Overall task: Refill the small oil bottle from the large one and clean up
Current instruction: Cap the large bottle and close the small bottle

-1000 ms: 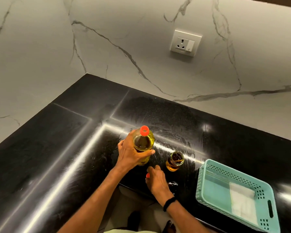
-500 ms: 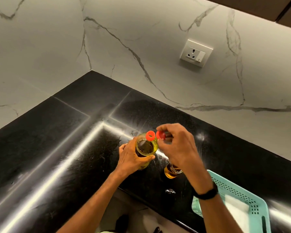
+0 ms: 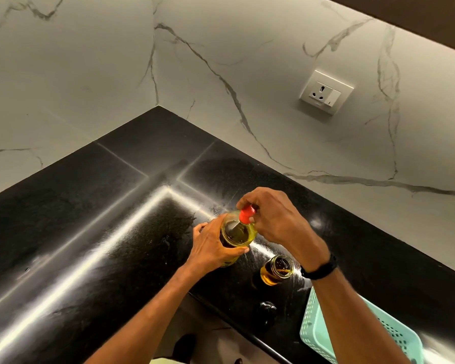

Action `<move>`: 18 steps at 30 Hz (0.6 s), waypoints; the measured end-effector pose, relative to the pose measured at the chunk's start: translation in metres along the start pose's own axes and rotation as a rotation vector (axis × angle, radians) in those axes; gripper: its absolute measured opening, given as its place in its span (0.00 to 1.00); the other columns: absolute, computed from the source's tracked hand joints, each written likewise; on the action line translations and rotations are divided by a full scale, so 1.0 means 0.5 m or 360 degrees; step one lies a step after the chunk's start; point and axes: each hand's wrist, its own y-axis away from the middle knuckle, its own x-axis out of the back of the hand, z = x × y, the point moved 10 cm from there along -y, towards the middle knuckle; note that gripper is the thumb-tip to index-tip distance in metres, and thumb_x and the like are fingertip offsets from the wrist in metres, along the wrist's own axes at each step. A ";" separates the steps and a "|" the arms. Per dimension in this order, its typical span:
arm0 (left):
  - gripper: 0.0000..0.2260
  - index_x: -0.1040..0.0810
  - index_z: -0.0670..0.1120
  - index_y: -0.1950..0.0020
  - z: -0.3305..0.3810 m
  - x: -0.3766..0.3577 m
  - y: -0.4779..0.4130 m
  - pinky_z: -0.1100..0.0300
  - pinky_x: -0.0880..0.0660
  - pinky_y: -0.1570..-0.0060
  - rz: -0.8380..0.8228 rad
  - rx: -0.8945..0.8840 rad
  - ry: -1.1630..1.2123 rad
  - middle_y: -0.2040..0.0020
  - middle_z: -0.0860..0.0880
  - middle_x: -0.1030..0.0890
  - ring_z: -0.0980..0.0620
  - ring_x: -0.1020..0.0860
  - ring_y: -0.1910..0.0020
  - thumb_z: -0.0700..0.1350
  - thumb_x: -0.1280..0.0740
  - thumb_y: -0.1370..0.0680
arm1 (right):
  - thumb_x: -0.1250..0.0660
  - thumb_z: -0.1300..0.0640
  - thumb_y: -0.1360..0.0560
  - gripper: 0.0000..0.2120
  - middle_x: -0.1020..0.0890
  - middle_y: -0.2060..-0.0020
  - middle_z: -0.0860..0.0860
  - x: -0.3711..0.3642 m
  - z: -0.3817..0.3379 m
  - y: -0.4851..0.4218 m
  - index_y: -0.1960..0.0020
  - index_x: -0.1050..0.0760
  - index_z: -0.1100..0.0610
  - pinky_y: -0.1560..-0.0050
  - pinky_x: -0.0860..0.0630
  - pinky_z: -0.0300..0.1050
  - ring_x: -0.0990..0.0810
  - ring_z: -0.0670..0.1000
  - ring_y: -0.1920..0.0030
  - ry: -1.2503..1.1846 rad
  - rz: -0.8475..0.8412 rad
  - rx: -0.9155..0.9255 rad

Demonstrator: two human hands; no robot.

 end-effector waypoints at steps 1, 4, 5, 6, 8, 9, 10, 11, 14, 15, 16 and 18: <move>0.39 0.35 0.62 0.31 -0.001 0.000 0.000 0.51 0.40 0.32 0.0000 0.0002 0.0002 0.41 0.64 0.26 0.69 0.37 0.45 0.69 0.26 0.38 | 0.27 0.68 0.28 0.19 0.21 0.44 0.51 0.001 0.002 0.001 0.40 0.21 0.54 0.46 0.22 0.42 0.23 0.50 0.46 -0.0002 0.0009 -0.0006; 0.39 0.35 0.63 0.31 -0.004 -0.002 -0.001 0.51 0.40 0.32 -0.0001 0.0004 -0.0007 0.39 0.63 0.25 0.68 0.35 0.44 0.70 0.27 0.38 | 0.27 0.67 0.29 0.19 0.22 0.44 0.51 0.005 0.005 0.008 0.40 0.21 0.53 0.48 0.23 0.41 0.23 0.50 0.47 0.0012 0.0059 -0.0019; 0.40 0.36 0.63 0.30 -0.004 -0.003 -0.002 0.51 0.40 0.32 -0.0001 0.0006 -0.0013 0.38 0.63 0.24 0.67 0.34 0.43 0.71 0.27 0.38 | 0.27 0.66 0.29 0.19 0.22 0.44 0.51 0.005 0.004 0.008 0.40 0.21 0.53 0.47 0.23 0.42 0.23 0.50 0.46 0.0025 0.0072 -0.0010; 0.39 0.35 0.62 0.30 -0.005 -0.004 -0.003 0.51 0.40 0.32 -0.0002 0.0009 -0.0017 0.38 0.62 0.24 0.66 0.34 0.42 0.71 0.28 0.38 | 0.26 0.66 0.29 0.19 0.22 0.44 0.50 0.004 0.002 0.007 0.40 0.21 0.53 0.47 0.23 0.42 0.23 0.50 0.46 0.0037 0.0078 0.0001; 0.39 0.35 0.62 0.31 -0.006 -0.005 -0.004 0.51 0.41 0.32 -0.0007 0.0016 -0.0017 0.39 0.62 0.24 0.66 0.33 0.43 0.70 0.27 0.38 | 0.26 0.66 0.29 0.19 0.22 0.44 0.50 -0.002 -0.005 0.005 0.40 0.20 0.54 0.46 0.23 0.42 0.23 0.50 0.45 0.0065 0.0064 0.0029; 0.38 0.35 0.62 0.31 -0.006 -0.006 -0.004 0.50 0.41 0.32 -0.0006 0.0016 -0.0015 0.39 0.63 0.24 0.66 0.33 0.43 0.70 0.27 0.38 | 0.26 0.66 0.29 0.19 0.22 0.45 0.50 -0.007 -0.010 0.004 0.41 0.20 0.54 0.45 0.22 0.43 0.23 0.51 0.45 0.0090 0.0053 0.0052; 0.38 0.35 0.62 0.31 -0.006 -0.006 -0.004 0.50 0.41 0.31 -0.0005 0.0013 -0.0012 0.40 0.63 0.24 0.66 0.33 0.42 0.70 0.27 0.38 | 0.25 0.66 0.30 0.18 0.22 0.45 0.50 -0.010 -0.013 0.004 0.41 0.19 0.54 0.45 0.21 0.45 0.22 0.51 0.46 0.0115 0.0047 0.0075; 0.38 0.35 0.63 0.32 -0.005 -0.006 -0.004 0.50 0.41 0.32 -0.0007 0.0009 -0.0012 0.40 0.63 0.24 0.66 0.33 0.42 0.70 0.27 0.38 | 0.25 0.65 0.30 0.18 0.21 0.46 0.50 -0.013 -0.016 0.004 0.42 0.19 0.54 0.45 0.21 0.46 0.22 0.51 0.46 0.0135 0.0046 0.0087; 0.38 0.34 0.62 0.31 -0.004 -0.006 -0.005 0.50 0.41 0.32 -0.0011 0.0016 -0.0010 0.40 0.62 0.24 0.66 0.33 0.43 0.69 0.27 0.38 | 0.25 0.63 0.29 0.18 0.22 0.46 0.50 -0.014 -0.008 0.002 0.40 0.20 0.54 0.47 0.21 0.44 0.22 0.50 0.48 0.0163 0.0068 0.0047; 0.38 0.34 0.61 0.31 -0.005 -0.004 -0.004 0.50 0.41 0.32 -0.0006 0.0024 -0.0009 0.40 0.62 0.23 0.65 0.33 0.43 0.69 0.26 0.38 | 0.26 0.61 0.27 0.16 0.22 0.47 0.51 -0.012 -0.004 0.000 0.40 0.20 0.55 0.49 0.21 0.42 0.23 0.50 0.49 0.0182 0.0078 0.0006; 0.38 0.34 0.61 0.31 -0.006 -0.004 -0.004 0.50 0.41 0.32 -0.0006 0.0035 -0.0006 0.39 0.61 0.23 0.65 0.34 0.43 0.69 0.26 0.38 | 0.27 0.60 0.26 0.14 0.23 0.48 0.52 -0.009 0.001 -0.002 0.40 0.20 0.56 0.51 0.23 0.41 0.24 0.49 0.51 0.0205 0.0092 -0.0042; 0.39 0.35 0.61 0.31 -0.009 -0.005 -0.003 0.50 0.41 0.32 -0.0019 0.0051 0.0009 0.39 0.60 0.23 0.63 0.32 0.43 0.69 0.26 0.38 | 0.30 0.56 0.23 0.11 0.25 0.50 0.53 -0.008 0.006 -0.002 0.41 0.22 0.57 0.55 0.25 0.41 0.26 0.49 0.54 0.0247 0.0102 -0.0129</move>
